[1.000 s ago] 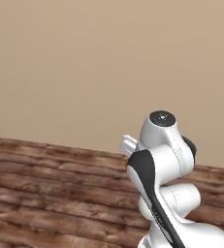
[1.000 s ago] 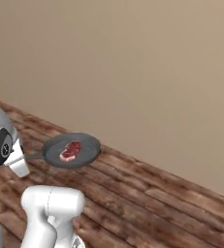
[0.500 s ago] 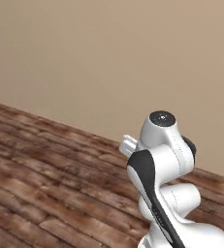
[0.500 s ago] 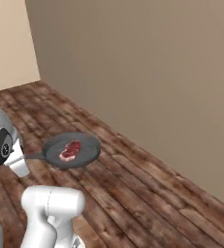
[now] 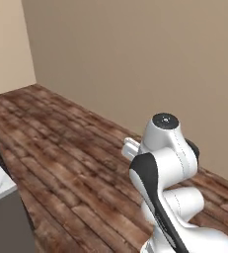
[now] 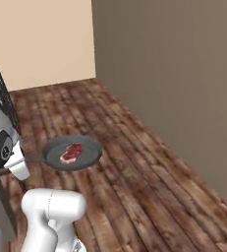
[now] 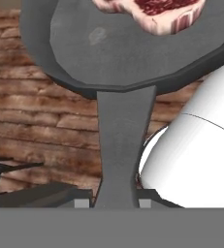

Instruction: Pick up the pan with the steak in it and place it on the dining table. Then place the steak on the plate.

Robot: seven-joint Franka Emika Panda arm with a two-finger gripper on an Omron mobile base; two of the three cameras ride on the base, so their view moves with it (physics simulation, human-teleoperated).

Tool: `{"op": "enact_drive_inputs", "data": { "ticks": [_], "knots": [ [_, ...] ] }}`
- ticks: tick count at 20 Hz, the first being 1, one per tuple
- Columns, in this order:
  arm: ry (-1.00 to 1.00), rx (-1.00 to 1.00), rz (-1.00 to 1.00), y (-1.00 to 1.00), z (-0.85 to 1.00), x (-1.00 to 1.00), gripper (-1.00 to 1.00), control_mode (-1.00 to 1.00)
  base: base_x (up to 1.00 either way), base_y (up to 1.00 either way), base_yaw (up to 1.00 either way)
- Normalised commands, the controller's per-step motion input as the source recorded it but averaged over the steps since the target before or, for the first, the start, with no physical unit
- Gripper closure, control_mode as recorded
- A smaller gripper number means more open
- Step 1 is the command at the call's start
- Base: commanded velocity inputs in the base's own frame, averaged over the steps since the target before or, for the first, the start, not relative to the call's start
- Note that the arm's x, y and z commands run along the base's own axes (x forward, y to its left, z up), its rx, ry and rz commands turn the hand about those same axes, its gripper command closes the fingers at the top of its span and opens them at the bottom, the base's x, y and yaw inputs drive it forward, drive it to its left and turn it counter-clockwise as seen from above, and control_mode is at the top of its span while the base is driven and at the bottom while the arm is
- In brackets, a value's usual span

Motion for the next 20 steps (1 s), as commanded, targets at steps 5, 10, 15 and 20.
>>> {"op": "enact_drive_inputs", "data": {
  "ticks": [5, 10, 15, 20],
  "knots": [
    [0.00, 0.00, 0.00, 0.00, 0.00, 0.00, 1.00, 1.00, 0.00, 0.00, 0.46],
    [0.00, 0.00, 0.00, 0.00, 0.00, 0.00, 1.00, 1.00, -0.01, -0.06, 0.38],
    [0.00, 0.00, 0.00, 0.00, 0.00, 0.00, 1.00, 1.00, 0.00, -0.02, 0.03],
    [0.00, 0.00, 0.00, 0.00, 0.00, 0.00, 1.00, 1.00, 0.00, -0.61, 0.19]
  ]
}}
